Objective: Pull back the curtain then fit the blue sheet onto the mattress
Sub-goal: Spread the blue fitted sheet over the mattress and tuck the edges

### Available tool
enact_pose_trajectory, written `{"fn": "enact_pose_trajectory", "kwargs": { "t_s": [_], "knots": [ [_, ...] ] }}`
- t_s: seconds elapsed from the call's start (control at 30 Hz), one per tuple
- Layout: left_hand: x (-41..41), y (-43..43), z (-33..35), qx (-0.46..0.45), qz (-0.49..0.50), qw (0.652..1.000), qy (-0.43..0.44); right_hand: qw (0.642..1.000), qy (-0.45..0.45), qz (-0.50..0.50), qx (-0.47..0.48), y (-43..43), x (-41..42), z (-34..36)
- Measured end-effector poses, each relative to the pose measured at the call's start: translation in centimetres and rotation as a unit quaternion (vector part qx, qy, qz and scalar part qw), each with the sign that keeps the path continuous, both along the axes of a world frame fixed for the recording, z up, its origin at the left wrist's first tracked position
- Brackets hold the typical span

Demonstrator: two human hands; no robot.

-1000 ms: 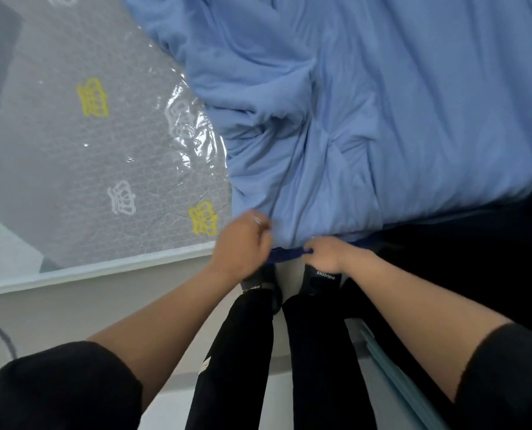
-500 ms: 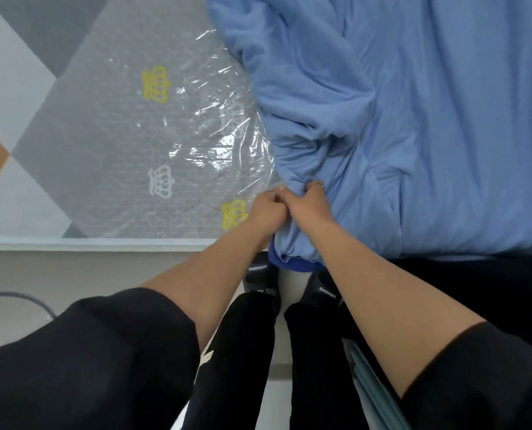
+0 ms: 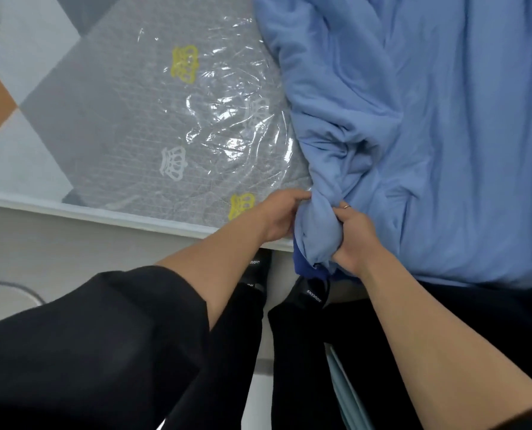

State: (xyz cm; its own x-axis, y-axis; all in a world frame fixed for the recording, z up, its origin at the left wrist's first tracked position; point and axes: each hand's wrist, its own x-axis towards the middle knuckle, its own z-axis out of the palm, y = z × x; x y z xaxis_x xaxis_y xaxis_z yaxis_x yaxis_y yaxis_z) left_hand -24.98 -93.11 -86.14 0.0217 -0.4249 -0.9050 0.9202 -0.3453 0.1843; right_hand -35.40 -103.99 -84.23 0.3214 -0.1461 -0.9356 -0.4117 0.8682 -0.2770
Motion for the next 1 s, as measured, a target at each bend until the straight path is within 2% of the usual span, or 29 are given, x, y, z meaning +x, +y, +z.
{"fn": "enact_pose_trajectory", "kwargs": {
  "t_s": [0.1,0.17,0.2,0.27,0.3,0.37,0.43,0.5,0.6,0.7,0.77,0.8,0.87,0.9,0.93,1.0],
  "knots": [
    [0.8,0.0,-0.2,0.035,0.094,0.995,0.009,0.996,0.025,0.065,-0.048,-1.0,0.5,-0.3],
    [1.2,1.0,0.1,0.052,0.12,0.991,0.0,0.974,0.094,0.149,-0.141,-1.7,1.0,-0.6],
    [1.2,1.7,0.3,0.068,0.11,0.991,-0.03,0.95,0.142,0.195,-0.198,-1.9,1.3,-0.8],
    [1.1,3.5,0.8,0.106,0.044,0.982,-0.151,0.885,0.242,0.247,-0.311,-1.6,1.9,-0.5],
    [0.9,4.4,1.2,0.116,0.011,0.97,-0.215,0.849,0.263,0.263,-0.375,-1.1,2.4,0.1],
    [0.3,6.3,2.1,0.112,-0.038,0.942,-0.313,0.801,0.201,0.302,-0.477,0.8,3.7,1.7],
    [-0.5,8.3,2.9,0.106,-0.087,0.908,-0.397,0.792,0.101,0.39,-0.46,3.7,5.5,3.1],
    [-1.7,9.9,3.8,0.112,-0.134,0.877,-0.448,0.784,0.062,0.464,-0.407,6.6,6.8,4.0],
    [-3.1,11.6,4.7,0.122,-0.199,0.833,-0.502,0.769,0.081,0.494,-0.399,9.3,8.1,3.8],
    [-4.3,13.8,6.1,0.124,-0.247,0.803,-0.528,0.761,0.143,0.542,-0.326,10.7,9.9,4.2],
    [-5.0,14.6,6.6,0.108,-0.253,0.82,-0.501,0.742,0.148,0.582,-0.3,11.3,10.5,4.7],
    [-5.5,15.3,6.8,0.099,-0.23,0.846,-0.47,0.724,0.139,0.608,-0.296,12.1,10.8,5.4],
    [-6.1,16.2,7.4,0.053,-0.086,0.937,-0.333,0.702,0.108,0.64,-0.294,13.4,10.8,6.6],
    [-6.2,16.2,7.8,0.041,0.009,0.965,-0.261,0.694,0.091,0.655,-0.287,13.6,10.4,6.9],
    [-5.9,16.3,8.1,0.055,0.091,0.97,-0.218,0.675,0.072,0.677,-0.283,13.8,10.2,7.4],
    [-4.5,16.2,8.0,0.125,0.181,0.95,-0.221,0.599,0.04,0.746,-0.287,13.8,9.4,8.2]
  ]
}}
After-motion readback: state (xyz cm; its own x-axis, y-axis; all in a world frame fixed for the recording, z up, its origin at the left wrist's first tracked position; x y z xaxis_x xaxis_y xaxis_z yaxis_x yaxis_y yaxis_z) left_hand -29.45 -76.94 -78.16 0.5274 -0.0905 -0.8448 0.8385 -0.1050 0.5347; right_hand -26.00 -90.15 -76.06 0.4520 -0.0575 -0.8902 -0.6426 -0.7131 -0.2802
